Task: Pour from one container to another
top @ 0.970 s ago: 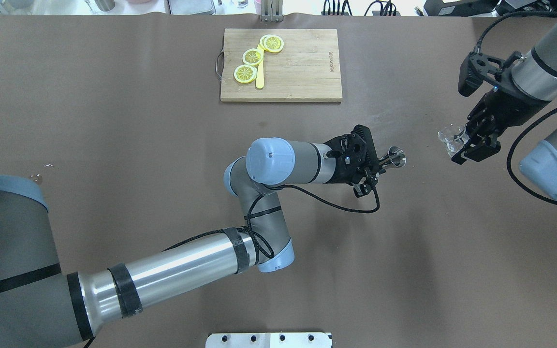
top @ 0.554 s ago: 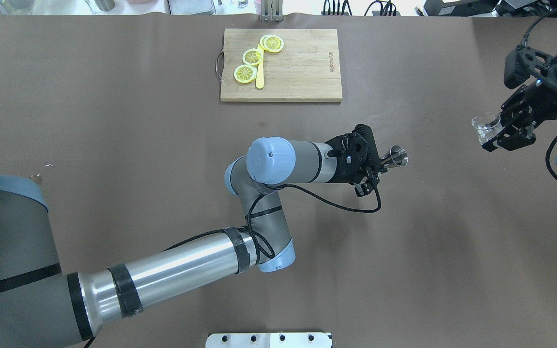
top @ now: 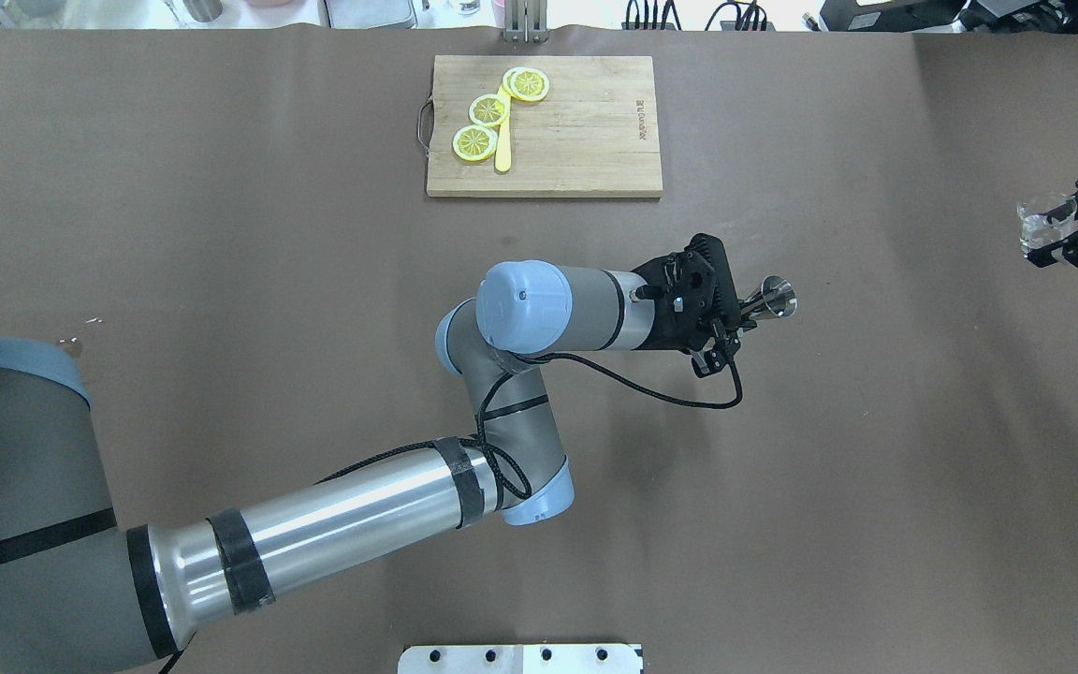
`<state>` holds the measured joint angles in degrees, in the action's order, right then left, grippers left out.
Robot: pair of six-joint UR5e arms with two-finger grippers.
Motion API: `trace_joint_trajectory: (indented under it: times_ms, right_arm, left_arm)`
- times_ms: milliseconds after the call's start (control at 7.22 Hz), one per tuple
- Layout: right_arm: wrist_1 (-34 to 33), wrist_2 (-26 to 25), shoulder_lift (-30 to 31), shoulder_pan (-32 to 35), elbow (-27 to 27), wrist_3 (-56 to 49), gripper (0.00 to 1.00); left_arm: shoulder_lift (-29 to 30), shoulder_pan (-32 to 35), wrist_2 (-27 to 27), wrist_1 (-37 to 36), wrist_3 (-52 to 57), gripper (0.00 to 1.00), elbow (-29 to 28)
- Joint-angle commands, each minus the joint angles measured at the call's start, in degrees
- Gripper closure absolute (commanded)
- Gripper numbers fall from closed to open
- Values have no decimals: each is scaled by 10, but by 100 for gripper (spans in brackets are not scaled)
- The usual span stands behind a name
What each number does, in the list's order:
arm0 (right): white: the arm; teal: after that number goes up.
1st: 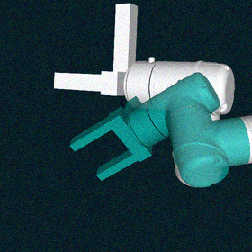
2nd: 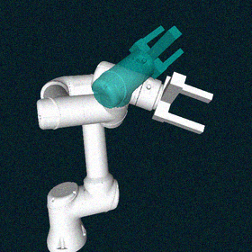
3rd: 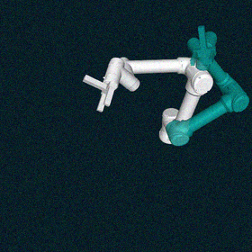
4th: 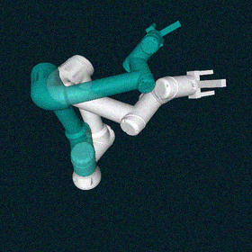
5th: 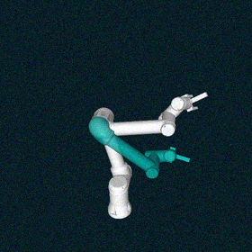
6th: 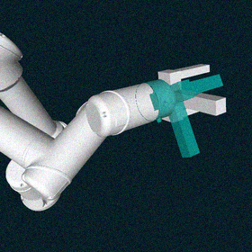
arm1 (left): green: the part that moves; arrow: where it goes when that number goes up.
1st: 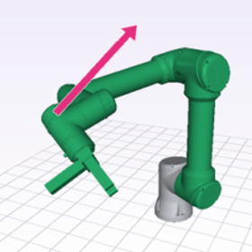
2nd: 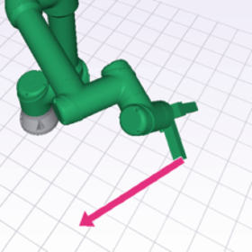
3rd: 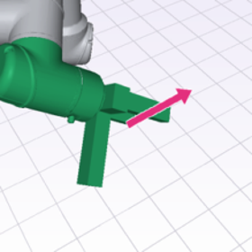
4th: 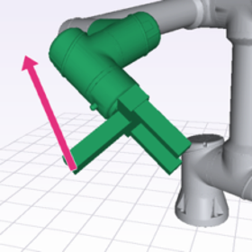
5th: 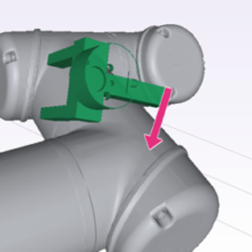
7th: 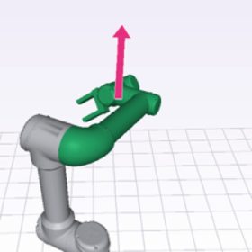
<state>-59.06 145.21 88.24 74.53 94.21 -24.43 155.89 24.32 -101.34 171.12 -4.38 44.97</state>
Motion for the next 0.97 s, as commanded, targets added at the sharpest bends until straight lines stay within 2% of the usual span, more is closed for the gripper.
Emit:
trace_joint_trajectory:
  times_ms: [0, 277, 554, 831]
  right_arm:
    - [169, 13, 5, 21, -96, 58, 100]
    - [374, 10, 2, 21, -202, 158, 100]
    - [485, -10, 2, 21, -255, 166, 100]
    - [532, -33, 1, 20, -273, 176, 100]
  left_arm:
    - [-13, 6, 0, 0, 1, 100, 17]
    - [-46, 14, 0, 0, 2, 100, 57]
    - [-84, 20, -2, 7, 3, 100, 99]
    - [-122, 26, -3, 20, 3, 100, 138]
